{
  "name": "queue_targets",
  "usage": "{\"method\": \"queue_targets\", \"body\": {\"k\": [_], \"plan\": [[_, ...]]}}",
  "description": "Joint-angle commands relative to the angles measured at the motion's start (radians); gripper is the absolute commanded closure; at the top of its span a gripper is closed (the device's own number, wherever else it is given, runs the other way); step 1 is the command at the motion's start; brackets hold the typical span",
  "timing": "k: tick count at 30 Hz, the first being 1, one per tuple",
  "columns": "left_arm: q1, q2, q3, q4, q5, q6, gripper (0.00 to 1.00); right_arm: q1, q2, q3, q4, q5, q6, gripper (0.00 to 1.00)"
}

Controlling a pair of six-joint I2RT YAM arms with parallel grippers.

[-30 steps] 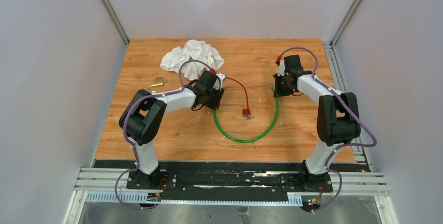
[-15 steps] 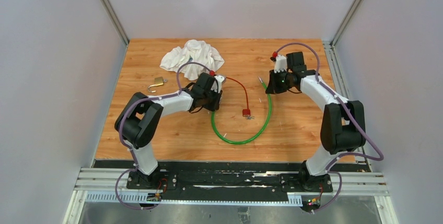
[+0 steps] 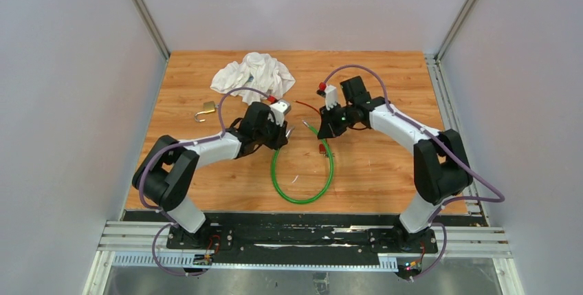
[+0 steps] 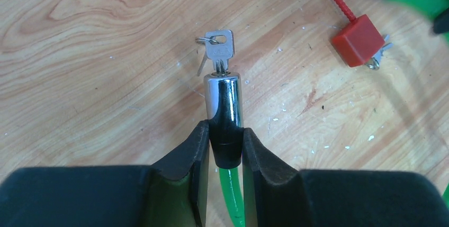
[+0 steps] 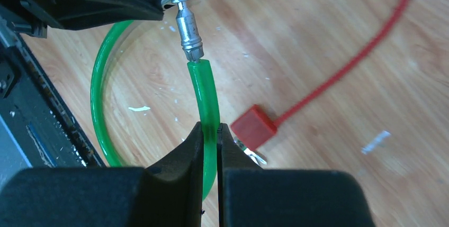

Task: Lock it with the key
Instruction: Pick up the lock from the center of the board, then lock the lock.

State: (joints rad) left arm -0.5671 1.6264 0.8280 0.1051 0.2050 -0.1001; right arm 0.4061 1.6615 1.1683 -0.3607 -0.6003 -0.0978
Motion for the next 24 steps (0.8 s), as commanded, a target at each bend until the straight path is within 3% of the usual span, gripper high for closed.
{"method": "queue_targets", "body": {"k": [1,11,24], "plan": [[0.017,-0.071,-0.059,0.187,0.069,0.010,1.00,0.069,0.054,0.036,0.025,-0.091,0.021,0.99],[0.054,-0.112,-0.143,0.336,0.116,-0.011,1.00,0.141,0.127,0.013,0.058,-0.125,0.032,0.99],[0.056,-0.118,-0.145,0.344,0.125,-0.023,1.00,0.148,0.146,0.021,0.055,-0.119,0.029,0.99]]}}
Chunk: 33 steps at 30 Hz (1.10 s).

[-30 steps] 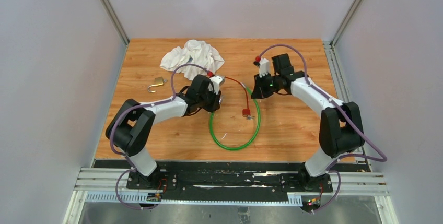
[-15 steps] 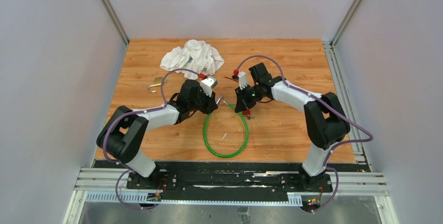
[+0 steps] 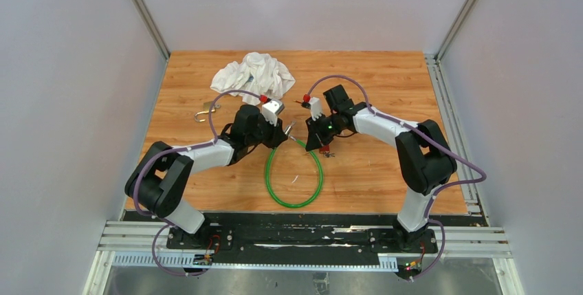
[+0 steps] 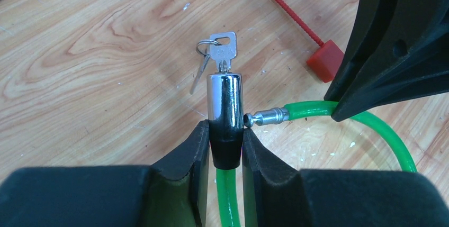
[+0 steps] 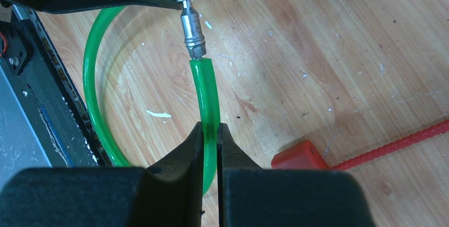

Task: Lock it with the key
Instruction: Lock the lock.

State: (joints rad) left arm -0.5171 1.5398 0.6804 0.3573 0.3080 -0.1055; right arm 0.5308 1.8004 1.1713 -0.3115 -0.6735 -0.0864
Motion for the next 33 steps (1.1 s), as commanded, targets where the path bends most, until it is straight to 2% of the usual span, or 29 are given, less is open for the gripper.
{"method": "queue_targets", "body": {"k": [1,10,33], "plan": [[0.006,-0.033,0.001,0.092,0.022,-0.016,1.00,0.023,0.007,0.019,0.005,-0.043,0.019,0.99],[0.006,-0.028,-0.002,0.094,0.041,-0.007,1.00,0.019,0.012,0.029,-0.007,-0.011,0.011,0.99],[0.006,0.000,0.001,0.094,0.066,0.026,1.00,-0.021,-0.036,0.006,0.025,-0.041,0.013,0.99]]}}
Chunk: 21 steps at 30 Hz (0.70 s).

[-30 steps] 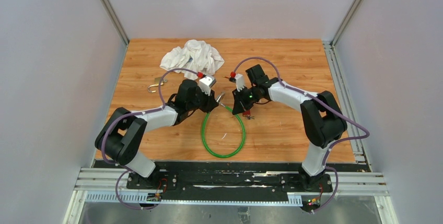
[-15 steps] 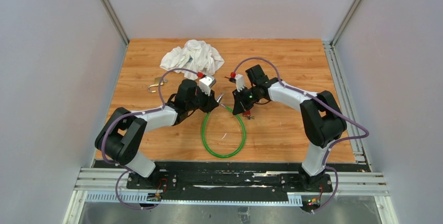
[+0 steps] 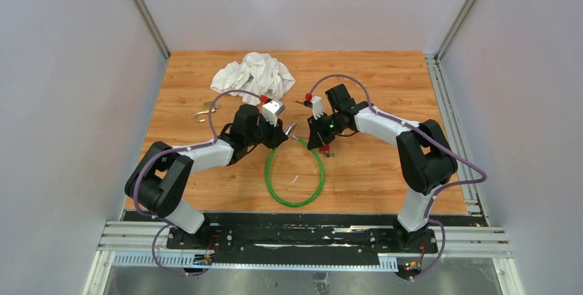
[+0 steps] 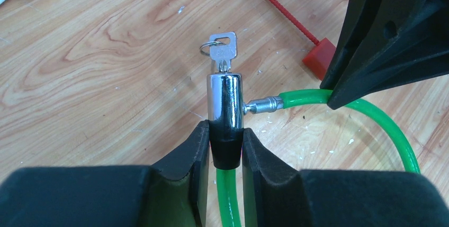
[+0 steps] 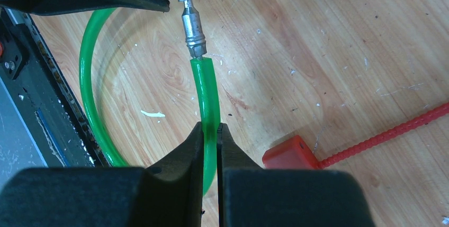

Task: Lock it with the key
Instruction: Lock the lock.

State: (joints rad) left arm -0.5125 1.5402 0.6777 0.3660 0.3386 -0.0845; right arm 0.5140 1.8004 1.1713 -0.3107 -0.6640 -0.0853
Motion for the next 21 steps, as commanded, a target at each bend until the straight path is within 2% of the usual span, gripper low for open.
{"method": "queue_targets", "body": {"k": [1,12,21], "plan": [[0.001,0.000,0.006,0.085,0.036,0.003,1.00,-0.004,-0.034,0.007,0.024,-0.054,0.012,0.99],[0.000,0.010,0.013,0.083,0.049,-0.001,1.00,-0.002,-0.023,0.025,0.022,-0.072,0.025,0.99],[0.000,0.006,0.010,0.083,0.037,0.008,1.00,-0.003,0.001,0.048,0.002,-0.027,0.048,0.99]]}}
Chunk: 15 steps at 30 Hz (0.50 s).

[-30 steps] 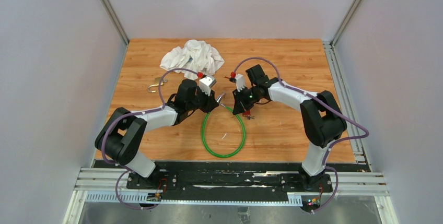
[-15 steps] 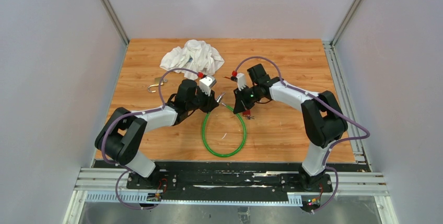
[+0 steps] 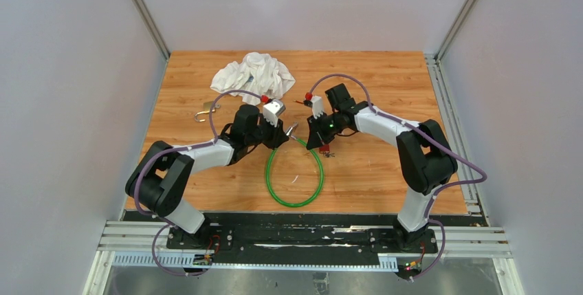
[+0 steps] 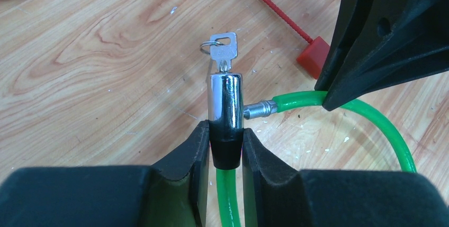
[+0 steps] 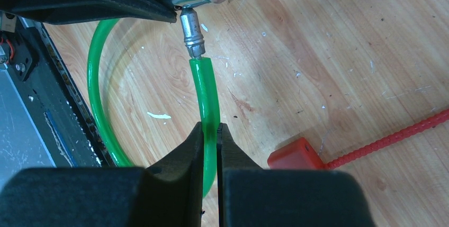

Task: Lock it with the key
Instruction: Lock the lock.

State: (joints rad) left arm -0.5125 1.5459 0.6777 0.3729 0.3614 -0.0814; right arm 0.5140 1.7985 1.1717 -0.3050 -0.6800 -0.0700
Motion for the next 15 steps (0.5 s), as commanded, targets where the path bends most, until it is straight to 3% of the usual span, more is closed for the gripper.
{"method": "queue_targets", "body": {"k": [1,15], "plan": [[0.000,0.000,0.011,0.077,0.006,0.007,1.00,-0.003,0.005,0.054,-0.008,-0.010,0.040,0.99],[-0.004,-0.003,0.017,0.072,-0.065,-0.030,1.00,0.032,0.082,0.156,-0.007,-0.033,0.105,0.99]]}}
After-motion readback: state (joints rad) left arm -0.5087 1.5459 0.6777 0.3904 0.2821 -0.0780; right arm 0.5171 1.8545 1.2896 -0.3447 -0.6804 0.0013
